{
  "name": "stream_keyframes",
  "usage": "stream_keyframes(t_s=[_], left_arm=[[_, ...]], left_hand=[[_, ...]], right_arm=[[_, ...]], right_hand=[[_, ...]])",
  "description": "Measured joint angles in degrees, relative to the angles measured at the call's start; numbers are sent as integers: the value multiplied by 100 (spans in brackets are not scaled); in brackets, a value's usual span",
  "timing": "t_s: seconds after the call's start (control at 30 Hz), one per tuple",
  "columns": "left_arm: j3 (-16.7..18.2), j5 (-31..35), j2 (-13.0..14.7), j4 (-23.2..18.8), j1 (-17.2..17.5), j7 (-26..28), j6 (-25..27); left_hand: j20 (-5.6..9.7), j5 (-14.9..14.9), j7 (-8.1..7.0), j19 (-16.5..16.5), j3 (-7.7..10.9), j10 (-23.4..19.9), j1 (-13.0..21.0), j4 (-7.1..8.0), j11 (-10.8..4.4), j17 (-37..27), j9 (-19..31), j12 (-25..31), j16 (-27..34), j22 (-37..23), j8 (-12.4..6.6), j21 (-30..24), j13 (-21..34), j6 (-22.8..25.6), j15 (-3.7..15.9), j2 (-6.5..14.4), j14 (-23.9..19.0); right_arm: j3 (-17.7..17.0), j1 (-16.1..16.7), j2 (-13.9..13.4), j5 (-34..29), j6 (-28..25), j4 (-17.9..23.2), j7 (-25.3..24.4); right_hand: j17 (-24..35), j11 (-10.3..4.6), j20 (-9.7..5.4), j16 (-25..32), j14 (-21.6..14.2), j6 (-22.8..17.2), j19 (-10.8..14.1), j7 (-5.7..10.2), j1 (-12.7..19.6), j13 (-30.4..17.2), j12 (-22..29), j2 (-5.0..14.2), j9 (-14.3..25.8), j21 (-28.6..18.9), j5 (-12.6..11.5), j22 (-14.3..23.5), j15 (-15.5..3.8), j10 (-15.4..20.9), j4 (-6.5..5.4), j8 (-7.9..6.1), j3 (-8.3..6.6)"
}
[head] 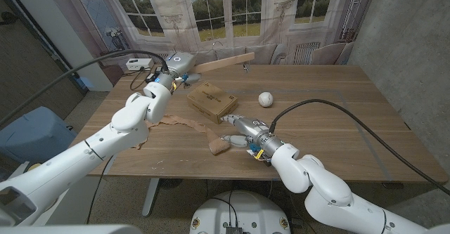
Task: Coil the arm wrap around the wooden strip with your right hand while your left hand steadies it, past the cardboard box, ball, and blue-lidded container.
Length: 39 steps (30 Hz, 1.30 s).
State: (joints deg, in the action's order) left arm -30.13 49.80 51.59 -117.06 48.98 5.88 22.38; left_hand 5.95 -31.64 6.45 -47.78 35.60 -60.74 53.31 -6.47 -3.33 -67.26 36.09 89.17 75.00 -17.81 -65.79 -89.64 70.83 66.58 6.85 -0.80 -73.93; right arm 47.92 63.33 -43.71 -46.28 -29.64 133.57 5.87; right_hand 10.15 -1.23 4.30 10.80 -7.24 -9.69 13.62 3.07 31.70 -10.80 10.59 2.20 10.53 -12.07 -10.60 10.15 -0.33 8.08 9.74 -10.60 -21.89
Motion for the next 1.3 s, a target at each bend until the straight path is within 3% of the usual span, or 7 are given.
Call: stream_keyframes(t_s=[0.6, 1.3], left_arm=[[30, -10, 27, -14, 63, 6, 9], [-13, -41, 11, 65, 15, -6, -21]], left_hand=[[-11, -46, 0, -11, 0, -5, -24, 0, -6, -54, -27, 0, -48, -1, -35, -22, 0, -1, -19, 24, -19], [-11, -46, 0, -11, 0, -6, -32, 0, -6, -69, -106, 0, -112, 11, -78, -22, 0, -2, 22, 32, -60]], right_arm=[[264, -311, 398, -477, 231, -444, 565], [450, -483, 654, -796, 226, -862, 990]], right_hand=[[0, -20, 25, 0, -1, 50, -25, 51, 90, 0, 0, 16, 0, -1, -3, 0, 0, -20, -15, 0, -17], [0, -20, 25, 0, 20, 90, -25, 51, 188, 1, 0, 25, 0, 22, -4, 0, -21, -83, 1, 0, -32]])
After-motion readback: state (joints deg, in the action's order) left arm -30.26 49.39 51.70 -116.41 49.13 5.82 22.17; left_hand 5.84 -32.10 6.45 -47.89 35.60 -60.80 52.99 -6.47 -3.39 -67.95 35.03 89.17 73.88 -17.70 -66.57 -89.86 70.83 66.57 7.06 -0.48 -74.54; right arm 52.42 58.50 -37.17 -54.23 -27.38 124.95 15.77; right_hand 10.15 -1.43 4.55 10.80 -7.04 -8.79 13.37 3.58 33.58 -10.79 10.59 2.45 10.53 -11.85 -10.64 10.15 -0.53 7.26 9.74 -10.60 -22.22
